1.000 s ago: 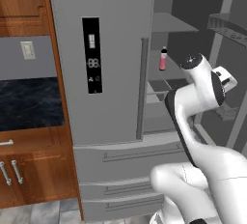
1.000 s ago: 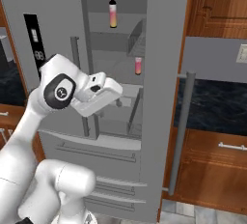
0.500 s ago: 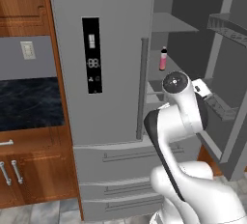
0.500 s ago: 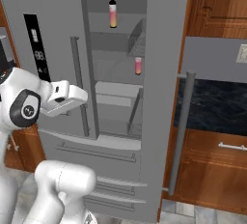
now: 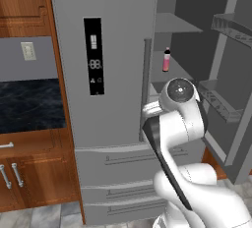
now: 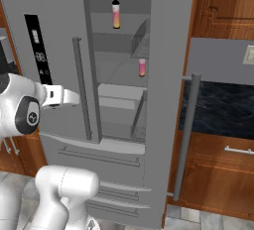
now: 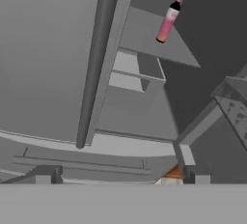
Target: Open the fridge, grab two sodas, and place both sodas inside the bowl with ice on the dining counter.
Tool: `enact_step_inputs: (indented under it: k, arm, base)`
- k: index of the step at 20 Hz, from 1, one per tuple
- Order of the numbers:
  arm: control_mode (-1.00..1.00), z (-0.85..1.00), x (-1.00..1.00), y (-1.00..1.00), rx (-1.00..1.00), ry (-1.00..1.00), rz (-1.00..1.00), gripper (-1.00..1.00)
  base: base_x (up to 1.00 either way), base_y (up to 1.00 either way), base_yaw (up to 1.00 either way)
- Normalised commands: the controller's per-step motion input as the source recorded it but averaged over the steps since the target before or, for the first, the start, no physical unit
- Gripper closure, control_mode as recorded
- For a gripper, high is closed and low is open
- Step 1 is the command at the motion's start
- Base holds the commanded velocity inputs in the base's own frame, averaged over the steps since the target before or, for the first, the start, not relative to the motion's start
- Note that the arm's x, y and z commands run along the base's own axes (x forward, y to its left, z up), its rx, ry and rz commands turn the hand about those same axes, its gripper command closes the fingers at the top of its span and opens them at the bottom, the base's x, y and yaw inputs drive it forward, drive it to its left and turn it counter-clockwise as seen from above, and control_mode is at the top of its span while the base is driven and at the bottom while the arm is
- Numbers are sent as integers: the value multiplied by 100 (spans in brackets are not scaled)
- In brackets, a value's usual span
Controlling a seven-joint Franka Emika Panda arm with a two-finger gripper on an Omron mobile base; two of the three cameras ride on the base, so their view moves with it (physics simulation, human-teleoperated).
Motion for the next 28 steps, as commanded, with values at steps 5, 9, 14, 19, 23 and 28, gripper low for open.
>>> enact_step_inputs:
  k: [5,9,14,19,23,28]
  arm:
    - [-100,18,65,16,13,0,6,-100]
    - [-100,0,50,21,0,0,0,-100]
    - [-100,0,49,2,0,1,0,-100]
    - [-100,0,54,0,0,2,0,-100]
    - [-100,0,59,0,2,0,0,-100]
    - [-100,-5,55,0,3,0,0,-100]
  base:
    - [0,0,0]
    - [0,0,0]
    - [0,0,0]
    - [0,0,0]
    - [0,0,0]
    - [0,0,0]
